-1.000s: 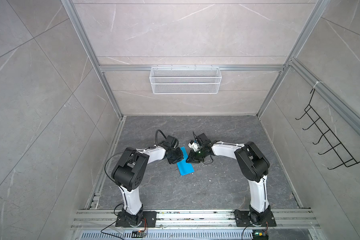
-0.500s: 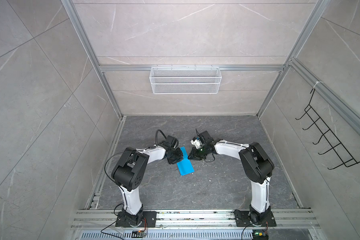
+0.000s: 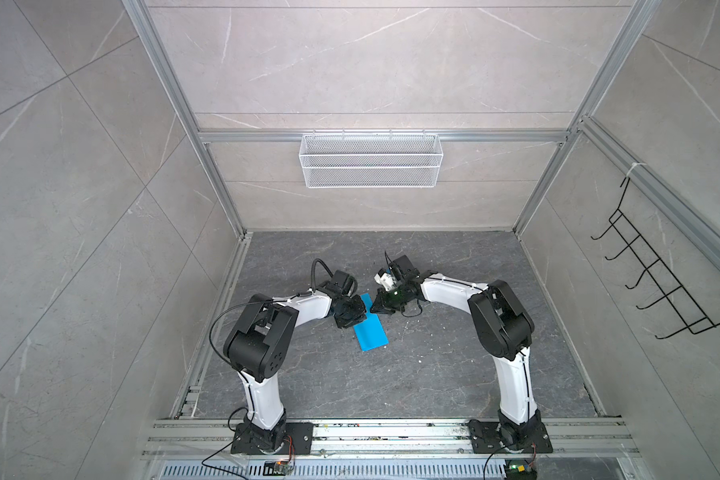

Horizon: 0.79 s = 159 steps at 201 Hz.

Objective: Fold a paper plane with a square sheet of paper (pick it up from the middle)

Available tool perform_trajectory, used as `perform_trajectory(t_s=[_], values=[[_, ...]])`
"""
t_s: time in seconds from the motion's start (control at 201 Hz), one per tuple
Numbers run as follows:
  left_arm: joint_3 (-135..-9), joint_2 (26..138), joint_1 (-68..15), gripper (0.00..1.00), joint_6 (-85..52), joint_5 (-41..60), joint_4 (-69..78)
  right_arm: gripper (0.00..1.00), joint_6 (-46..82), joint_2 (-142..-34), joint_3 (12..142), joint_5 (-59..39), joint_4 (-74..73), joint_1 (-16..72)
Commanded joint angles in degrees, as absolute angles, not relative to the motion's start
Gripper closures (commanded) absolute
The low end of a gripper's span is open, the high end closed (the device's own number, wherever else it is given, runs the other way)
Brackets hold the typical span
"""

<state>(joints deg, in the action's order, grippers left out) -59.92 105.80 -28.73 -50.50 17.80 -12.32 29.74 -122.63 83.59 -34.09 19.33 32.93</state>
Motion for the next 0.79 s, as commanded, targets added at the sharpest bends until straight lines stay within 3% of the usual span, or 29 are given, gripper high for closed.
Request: perform_trajectory(t_s=[0.0,0.787], values=[[-59.59,108.28,-28.93,0.80,-49.23,15.79,-18.94,0.91,28.31,-124.27,85.67,-34.89,21.96,33.37],[-63.54,102.59,-28.85,0.75,-47.54,18.79,-18.45,0.92,24.06,-130.91,86.25,-23.70,31.38,34.18]])
